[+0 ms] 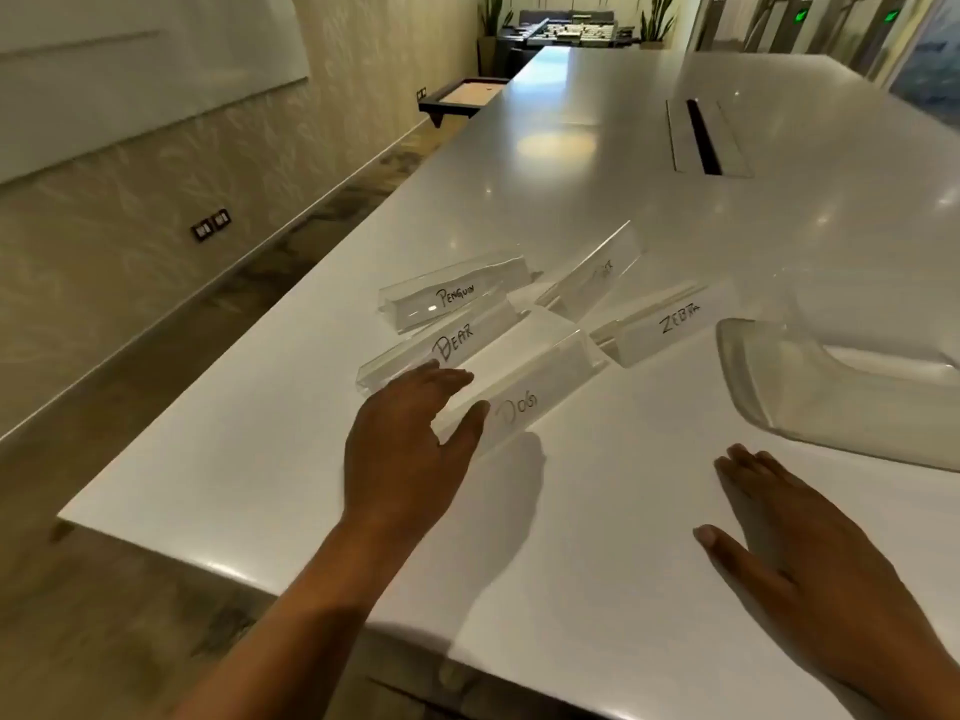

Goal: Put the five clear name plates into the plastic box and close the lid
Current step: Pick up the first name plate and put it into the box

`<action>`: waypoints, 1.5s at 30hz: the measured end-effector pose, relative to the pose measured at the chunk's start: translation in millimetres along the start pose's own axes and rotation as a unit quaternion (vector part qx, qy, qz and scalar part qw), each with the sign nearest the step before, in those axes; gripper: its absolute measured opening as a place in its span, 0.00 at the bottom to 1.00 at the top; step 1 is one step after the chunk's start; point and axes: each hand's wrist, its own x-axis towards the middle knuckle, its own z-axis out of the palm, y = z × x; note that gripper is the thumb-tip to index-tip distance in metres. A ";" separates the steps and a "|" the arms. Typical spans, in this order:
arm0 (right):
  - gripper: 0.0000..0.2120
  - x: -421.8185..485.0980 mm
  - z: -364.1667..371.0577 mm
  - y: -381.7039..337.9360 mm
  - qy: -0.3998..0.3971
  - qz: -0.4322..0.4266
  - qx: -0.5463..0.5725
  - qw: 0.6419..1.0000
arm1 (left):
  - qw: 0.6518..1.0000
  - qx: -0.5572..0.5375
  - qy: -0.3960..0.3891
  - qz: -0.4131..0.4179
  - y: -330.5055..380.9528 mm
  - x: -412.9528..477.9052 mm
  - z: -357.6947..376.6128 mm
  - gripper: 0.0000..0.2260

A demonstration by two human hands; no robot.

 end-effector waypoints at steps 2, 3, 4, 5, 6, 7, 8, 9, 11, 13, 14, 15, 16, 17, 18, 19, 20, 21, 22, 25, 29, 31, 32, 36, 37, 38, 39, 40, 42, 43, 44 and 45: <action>0.38 2.0 -1.1 1.0 -0.010 -0.008 -0.001 1.000 | 0.999 -0.030 -0.005 -0.041 -3.6 0.9 -1.1 0.17; 0.39 2.9 0.2 3.0 -0.013 -0.009 -0.009 1.000 | 0.998 -0.033 -0.008 -0.052 -7.1 0.0 0.5 0.17; 0.39 3.3 -0.1 3.4 -0.019 -0.009 -0.020 1.000 | 0.997 -0.039 -0.016 -0.066 -6.6 -0.7 0.6 0.18; 0.39 3.6 1.1 4.4 -0.023 -0.011 -0.020 0.999 | 0.996 -0.039 -0.024 -0.071 -8.8 -1.6 2.4 0.18; 0.39 3.0 1.6 3.5 -0.022 -0.014 -0.022 0.999 | 0.996 -0.043 -0.032 -0.077 -9.9 -2.7 3.6 0.18; 0.38 2.5 1.8 3.0 -0.018 -0.015 -0.023 0.999 | 0.995 -0.051 -0.037 -0.082 -11.5 -3.3 4.4 0.19; 0.38 1.2 -0.8 1.2 -0.017 -0.010 -0.021 1.000 | 0.993 -0.058 -0.044 -0.092 -11.8 -4.3 4.2 0.19; 0.38 1.1 -1.4 0.9 -0.017 -0.009 -0.018 1.000 | 0.992 -0.061 -0.051 -0.098 -12.3 -4.9 4.8 0.19; 0.38 1.1 -1.8 0.9 -0.012 -0.013 -0.018 1.000 | 0.989 -0.070 -0.063 -0.112 -13.9 -5.8 6.7 0.18; 0.38 0.8 -2.0 0.2 -0.012 -0.018 -0.019 1.000 | 0.987 -0.076 -0.069 -0.120 -14.9 -5.5 8.3 0.16; 0.38 0.2 -2.0 0.1 -0.012 -0.018 -0.019 1.000 | 0.987 -0.077 -0.067 -0.123 -14.9 -5.4 8.2 0.16; 0.37 -0.4 -2.1 -0.2 -0.012 -0.018 -0.017 1.000 | 0.987 -0.081 -0.064 -0.124 -14.3 -4.9 8.2 0.15; 0.37 -0.6 -2.0 -1.1 -0.009 -0.017 -0.015 1.000 | 0.986 -0.087 -0.060 -0.127 -13.5 -4.5 8.3 0.15; 0.37 -0.8 -2.5 -1.8 -0.009 -0.016 -0.012 1.000 | 0.986 -0.093 -0.055 -0.124 -12.6 -4.0 8.1 0.14; 0.37 -1.0 -2.3 -1.9 -0.008 -0.016 -0.012 1.000 | 0.987 -0.098 -0.051 -0.120 -11.2 -3.5 7.8 0.14; 0.37 -1.2 -2.0 -2.0 -0.007 -0.018 -0.012 1.000 | 0.987 -0.102 -0.047 -0.117 -10.2 -2.9 7.3 0.13; 0.37 -1.5 -1.7 -2.4 -0.007 -0.020 -0.011 1.000 | 0.986 -0.109 -0.047 -0.115 -9.2 -2.1 6.6 0.13; 0.37 -1.4 -1.9 -2.9 -0.006 -0.019 -0.008 1.000 | 0.985 -0.118 -0.049 -0.113 -8.2 -0.8 5.9 0.13; 0.37 -1.5 -2.3 -2.6 -0.006 -0.018 -0.006 1.000 | 0.984 -0.126 -0.053 -0.111 -6.8 0.7 5.0 0.13; 0.36 -2.6 -3.0 -3.1 -0.003 -0.019 -0.003 1.000 | 0.982 -0.153 -0.056 -0.100 -1.2 6.5 0.3 0.12; 0.35 -2.9 -4.4 -3.2 -0.002 -0.018 0.001 1.000 | 0.979 -0.177 -0.076 -0.070 7.1 14.9 -10.1 0.12; 0.35 -3.6 -4.5 -3.0 -0.002 -0.022 0.001 1.000 | 0.976 -0.191 -0.088 -0.061 9.3 16.9 -14.5 0.12; 0.35 -3.8 -4.7 -3.8 -0.002 -0.025 -0.001 1.000 | 0.973 -0.203 -0.092 -0.058 10.3 17.9 -16.5 0.14; 0.36 -4.0 -7.6 -7.2 0.002 -0.017 0.022 1.000 | 0.967 -0.231 -0.099 -0.049 14.4 21.6 -21.7 0.16; 0.37 -4.4 -8.9 -7.3 0.003 -0.009 0.037 0.999 | 0.966 -0.235 -0.101 -0.044 15.4 22.4 -21.9 0.16; 0.39 -4.3 -9.8 -6.8 0.005 0.002 0.056 0.998 | 0.964 -0.241 -0.105 -0.043 16.8 23.5 -21.8 0.16; 0.41 -3.9 -10.5 -5.9 0.006 0.014 0.078 0.997 | 0.961 -0.248 -0.111 -0.043 18.4 24.2 -21.4 0.16; 0.42 -3.6 -11.5 -4.8 0.006 0.026 0.101 0.995 | 0.958 -0.256 -0.117 -0.044 20.2 24.6 -20.7 0.16; 0.44 -2.4 -14.0 -3.0 0.012 0.035 0.142 0.989 | 0.955 -0.266 -0.128 -0.042 23.6 24.8 -20.1 0.16; 0.43 -1.7 -15.4 -1.6 0.019 0.032 0.162 0.986 | 0.954 -0.264 -0.134 -0.038 25.4 25.1 -19.7 0.16; 0.42 -1.0 -17.2 -0.9 0.028 0.028 0.188 0.981 | 0.955 -0.260 -0.142 -0.032 27.3 25.5 -19.2 0.16; 0.41 -0.7 -19.4 -0.4 0.036 0.032 0.230 0.972 | 0.954 -0.259 -0.152 -0.025 29.3 25.5 -18.4 0.15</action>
